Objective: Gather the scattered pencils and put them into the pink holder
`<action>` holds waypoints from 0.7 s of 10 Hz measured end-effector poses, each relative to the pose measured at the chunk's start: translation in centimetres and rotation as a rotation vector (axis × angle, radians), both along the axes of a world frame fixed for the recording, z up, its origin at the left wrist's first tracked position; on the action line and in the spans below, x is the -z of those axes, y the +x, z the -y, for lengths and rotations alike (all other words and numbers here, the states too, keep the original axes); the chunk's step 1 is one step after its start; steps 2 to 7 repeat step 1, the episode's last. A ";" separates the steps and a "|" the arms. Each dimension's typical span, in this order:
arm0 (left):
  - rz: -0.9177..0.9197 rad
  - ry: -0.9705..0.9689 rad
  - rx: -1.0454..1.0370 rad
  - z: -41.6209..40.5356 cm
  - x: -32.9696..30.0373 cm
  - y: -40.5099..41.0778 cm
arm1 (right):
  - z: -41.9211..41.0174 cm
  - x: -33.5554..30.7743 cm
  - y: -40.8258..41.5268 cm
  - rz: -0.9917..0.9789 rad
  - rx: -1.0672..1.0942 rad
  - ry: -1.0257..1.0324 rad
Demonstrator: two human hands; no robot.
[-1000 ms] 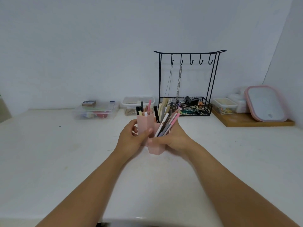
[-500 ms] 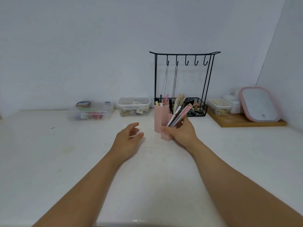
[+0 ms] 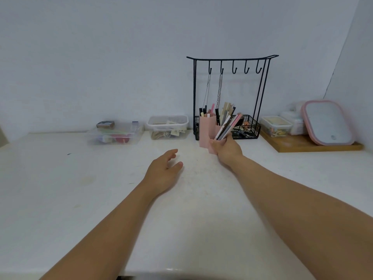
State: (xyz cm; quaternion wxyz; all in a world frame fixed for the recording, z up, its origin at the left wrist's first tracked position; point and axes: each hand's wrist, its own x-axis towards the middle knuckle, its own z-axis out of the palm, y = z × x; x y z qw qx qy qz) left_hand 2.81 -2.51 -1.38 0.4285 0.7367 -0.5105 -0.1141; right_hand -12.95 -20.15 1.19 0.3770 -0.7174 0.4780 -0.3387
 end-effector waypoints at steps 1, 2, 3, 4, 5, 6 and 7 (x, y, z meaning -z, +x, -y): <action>-0.141 -0.064 0.007 -0.5 -0.1 -0.3 | -2.0 -0.7 -1.0 0.150 0.025 0.111; -0.141 -0.064 0.007 -0.5 -0.1 -0.3 | -2.0 -0.7 -1.0 0.150 0.025 0.111; -0.141 -0.064 0.007 -0.5 -0.1 -0.3 | -2.0 -0.7 -1.0 0.150 0.025 0.111; -0.141 -0.064 0.007 -0.5 -0.1 -0.3 | -2.0 -0.7 -1.0 0.150 0.025 0.111; -0.141 -0.064 0.007 -0.5 -0.1 -0.3 | -2.0 -0.7 -1.0 0.150 0.025 0.111; -0.141 -0.064 0.007 -0.5 -0.1 -0.3 | -2.0 -0.7 -1.0 0.150 0.025 0.111; -0.141 -0.064 0.007 -0.5 -0.1 -0.3 | -2.0 -0.7 -1.0 0.150 0.025 0.111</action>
